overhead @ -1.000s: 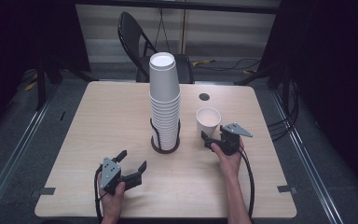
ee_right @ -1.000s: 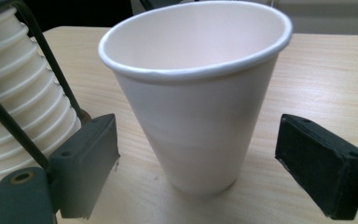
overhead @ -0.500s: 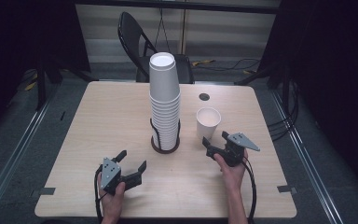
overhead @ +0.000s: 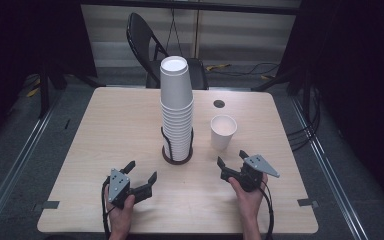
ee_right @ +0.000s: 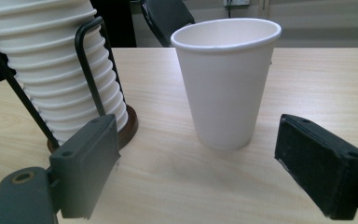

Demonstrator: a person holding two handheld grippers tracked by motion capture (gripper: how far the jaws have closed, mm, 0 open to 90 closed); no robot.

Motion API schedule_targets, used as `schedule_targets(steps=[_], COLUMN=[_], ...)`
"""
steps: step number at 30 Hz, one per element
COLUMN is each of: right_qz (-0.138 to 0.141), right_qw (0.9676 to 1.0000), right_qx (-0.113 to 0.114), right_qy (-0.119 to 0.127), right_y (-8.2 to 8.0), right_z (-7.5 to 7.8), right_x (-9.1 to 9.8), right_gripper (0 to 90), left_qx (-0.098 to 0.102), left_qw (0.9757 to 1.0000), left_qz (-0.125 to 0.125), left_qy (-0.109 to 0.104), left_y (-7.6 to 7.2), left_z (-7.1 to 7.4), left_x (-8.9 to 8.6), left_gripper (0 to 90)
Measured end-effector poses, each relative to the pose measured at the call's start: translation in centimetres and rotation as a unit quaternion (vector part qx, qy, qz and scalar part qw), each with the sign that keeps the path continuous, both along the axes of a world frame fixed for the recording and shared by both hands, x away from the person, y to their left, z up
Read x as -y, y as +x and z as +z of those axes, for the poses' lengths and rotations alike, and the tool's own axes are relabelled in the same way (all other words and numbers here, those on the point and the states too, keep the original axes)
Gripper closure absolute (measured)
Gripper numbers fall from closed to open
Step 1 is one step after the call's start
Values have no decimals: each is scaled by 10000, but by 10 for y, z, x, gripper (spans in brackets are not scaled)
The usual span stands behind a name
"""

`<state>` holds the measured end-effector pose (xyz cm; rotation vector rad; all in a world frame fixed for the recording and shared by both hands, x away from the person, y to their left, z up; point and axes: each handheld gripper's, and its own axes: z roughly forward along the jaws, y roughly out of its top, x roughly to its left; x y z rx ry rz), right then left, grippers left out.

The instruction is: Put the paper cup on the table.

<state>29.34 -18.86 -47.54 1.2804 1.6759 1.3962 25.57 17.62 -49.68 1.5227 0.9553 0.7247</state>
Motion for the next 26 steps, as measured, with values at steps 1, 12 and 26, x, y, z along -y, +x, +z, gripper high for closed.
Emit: schedule_targets(steps=[1, 12, 26], right_qz=[31, 15, 162], right_qw=[10000, 9997, 9998], right_qx=[12, 216, 108], right_qy=[38, 106, -23], right_y=[-2, -26, -31], right_z=[-1, -11, -20], right_x=[-1, -17, -25], right_gripper=[134, 139, 132], left_qx=[4, -24, -30], left_qw=[10000, 10000, 9999], left_qz=[-5, -36, 4], left_qy=[-6, -72, -104], left_y=[0, 0, 1], left_z=[0, 0, 0], left_x=[0, -1, -1], left_gripper=[162, 156, 155])
